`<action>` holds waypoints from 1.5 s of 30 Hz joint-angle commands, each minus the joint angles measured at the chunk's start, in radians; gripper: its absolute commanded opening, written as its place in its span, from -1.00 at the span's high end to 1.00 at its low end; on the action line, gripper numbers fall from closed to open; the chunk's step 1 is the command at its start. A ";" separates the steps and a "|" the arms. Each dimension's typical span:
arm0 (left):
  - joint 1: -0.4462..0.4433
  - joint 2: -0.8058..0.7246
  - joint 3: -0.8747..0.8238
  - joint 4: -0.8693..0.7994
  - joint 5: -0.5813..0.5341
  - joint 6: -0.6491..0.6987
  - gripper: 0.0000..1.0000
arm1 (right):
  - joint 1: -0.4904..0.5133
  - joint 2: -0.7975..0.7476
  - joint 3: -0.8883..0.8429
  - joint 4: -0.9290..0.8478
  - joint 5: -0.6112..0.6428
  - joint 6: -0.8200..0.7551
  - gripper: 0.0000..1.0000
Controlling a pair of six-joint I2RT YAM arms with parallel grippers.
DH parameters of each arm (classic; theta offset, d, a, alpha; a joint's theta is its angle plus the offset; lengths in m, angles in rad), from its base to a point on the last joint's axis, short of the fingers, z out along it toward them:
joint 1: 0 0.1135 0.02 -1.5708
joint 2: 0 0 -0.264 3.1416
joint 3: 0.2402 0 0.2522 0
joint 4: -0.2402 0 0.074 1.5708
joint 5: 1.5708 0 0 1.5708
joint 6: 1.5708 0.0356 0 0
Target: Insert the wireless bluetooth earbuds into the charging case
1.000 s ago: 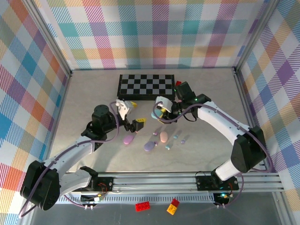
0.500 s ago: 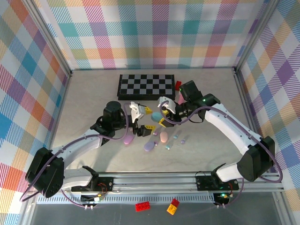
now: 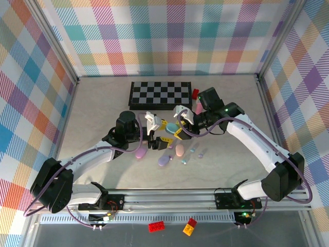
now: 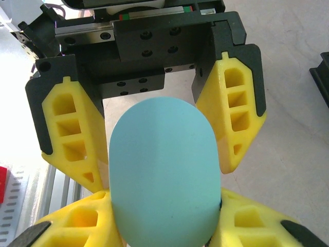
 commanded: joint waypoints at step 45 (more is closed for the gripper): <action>-0.018 -0.005 0.066 -0.030 0.086 -0.003 -0.14 | -0.001 0.021 0.023 -0.056 -0.013 -0.033 0.42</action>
